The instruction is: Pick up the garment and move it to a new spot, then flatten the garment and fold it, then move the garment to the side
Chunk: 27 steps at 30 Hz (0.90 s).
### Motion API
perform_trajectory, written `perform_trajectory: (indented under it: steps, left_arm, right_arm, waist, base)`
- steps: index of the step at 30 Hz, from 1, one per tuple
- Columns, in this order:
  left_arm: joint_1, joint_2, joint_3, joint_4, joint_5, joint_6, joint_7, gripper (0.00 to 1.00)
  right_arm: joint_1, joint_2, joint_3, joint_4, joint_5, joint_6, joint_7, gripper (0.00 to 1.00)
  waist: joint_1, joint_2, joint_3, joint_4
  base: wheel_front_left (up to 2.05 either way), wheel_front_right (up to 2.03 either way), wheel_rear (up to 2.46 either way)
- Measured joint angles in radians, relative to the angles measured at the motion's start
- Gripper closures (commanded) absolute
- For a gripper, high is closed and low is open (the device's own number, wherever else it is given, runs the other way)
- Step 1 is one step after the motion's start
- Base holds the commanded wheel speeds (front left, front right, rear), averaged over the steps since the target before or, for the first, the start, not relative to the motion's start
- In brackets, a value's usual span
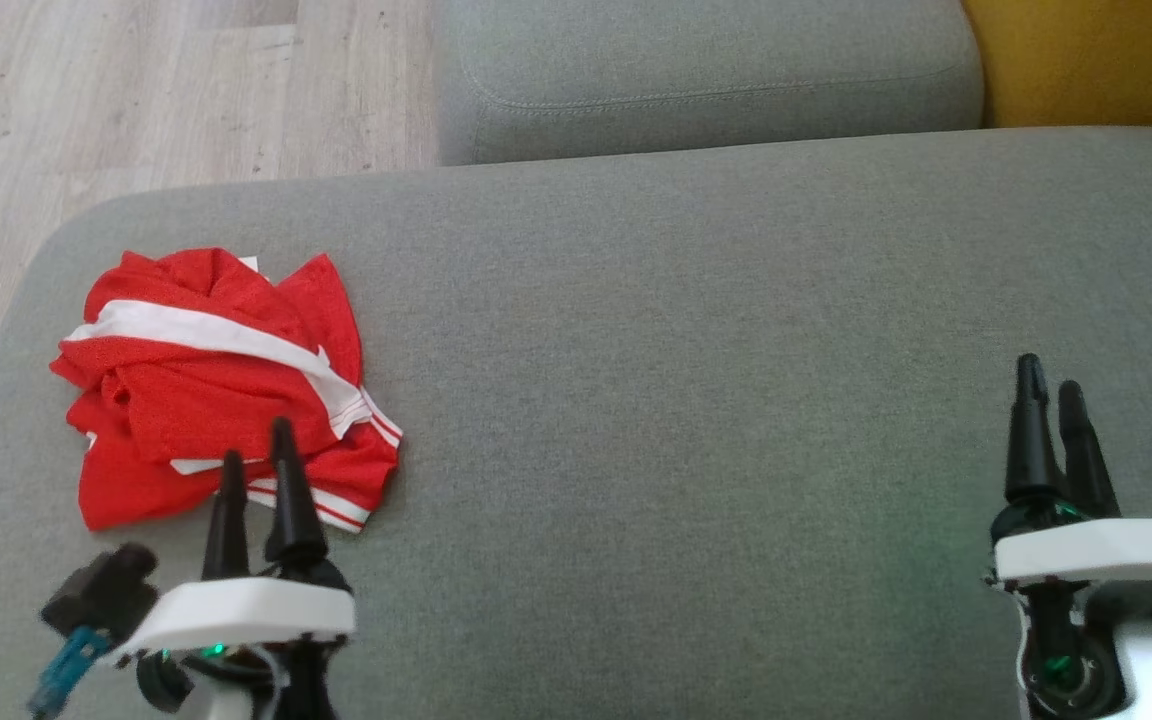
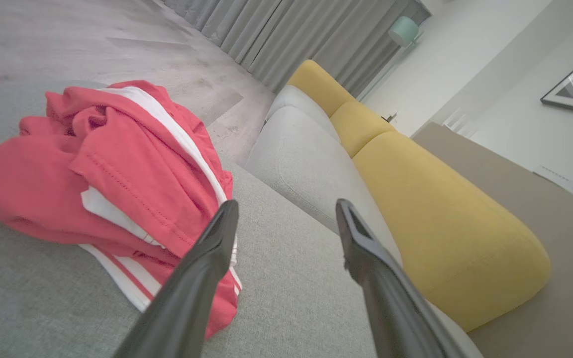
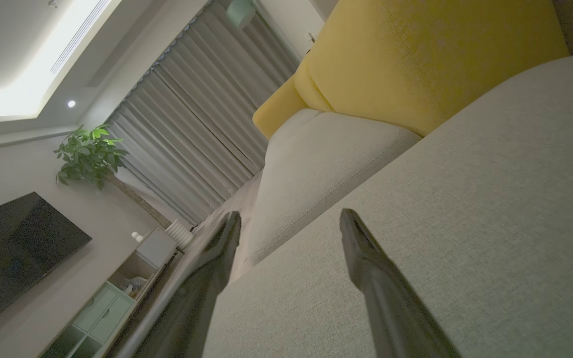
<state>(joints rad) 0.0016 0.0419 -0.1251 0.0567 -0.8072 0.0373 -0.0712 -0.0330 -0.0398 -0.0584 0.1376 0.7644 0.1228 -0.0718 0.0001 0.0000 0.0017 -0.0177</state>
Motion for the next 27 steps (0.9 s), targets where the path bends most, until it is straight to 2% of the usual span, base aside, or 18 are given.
perform_trajectory:
  steps: [4,19,27]
  left_arm:
    - [-0.005,0.011,-0.044,-0.005,0.089,0.026,-0.011,0.0]
    - [-0.048,0.113,-0.248,0.012,0.315,0.183,-0.053,0.0]
    - [-0.064,0.138,-0.306,0.02,0.351,0.206,-0.074,0.0]
  right_arm:
    - [0.001,0.0,0.021,-0.017,-0.069,0.0,-0.009,0.0]
    - [0.005,0.0,0.063,-0.05,-0.314,0.0,-0.054,0.0]
    - [0.007,-0.001,0.088,-0.06,-0.419,0.0,-0.074,0.0]
  waist:
    - [0.0,0.0,0.001,-0.001]
    - [0.0,0.0,-0.001,0.003]
    - [0.0,0.0,-0.001,-0.002]
  base:
    - [0.0,0.0,0.0]
    - [0.0,0.0,0.0]
    - [0.0,0.0,0.0]
